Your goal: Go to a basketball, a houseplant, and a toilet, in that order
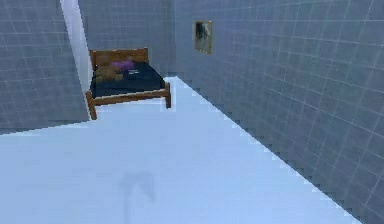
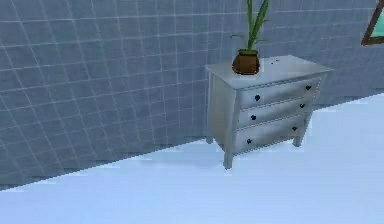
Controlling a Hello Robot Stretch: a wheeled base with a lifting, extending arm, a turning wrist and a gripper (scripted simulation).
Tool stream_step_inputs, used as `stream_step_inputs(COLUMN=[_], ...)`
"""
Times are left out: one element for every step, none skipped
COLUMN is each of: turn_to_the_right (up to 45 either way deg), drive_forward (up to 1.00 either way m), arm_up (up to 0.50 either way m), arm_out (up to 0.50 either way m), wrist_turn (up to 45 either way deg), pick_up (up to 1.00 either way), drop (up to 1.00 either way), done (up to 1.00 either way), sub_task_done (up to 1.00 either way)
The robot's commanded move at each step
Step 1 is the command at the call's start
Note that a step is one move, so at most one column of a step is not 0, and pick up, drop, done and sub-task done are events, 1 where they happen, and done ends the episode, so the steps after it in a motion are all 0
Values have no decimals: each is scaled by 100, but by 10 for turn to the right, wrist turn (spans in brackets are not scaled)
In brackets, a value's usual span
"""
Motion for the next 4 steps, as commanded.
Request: stream_step_inputs(turn_to_the_right=[0,0,0,30], drive_forward=[100,100,100,0], arm_up=[0,0,0,0], arm_out=[0,0,0,0], wrist_turn=[0,0,0,0], pick_up=[0,0,0,0], drop=[0,0,0,0], done=[0,0,0,0], sub_task_done=[0,0,0,0])
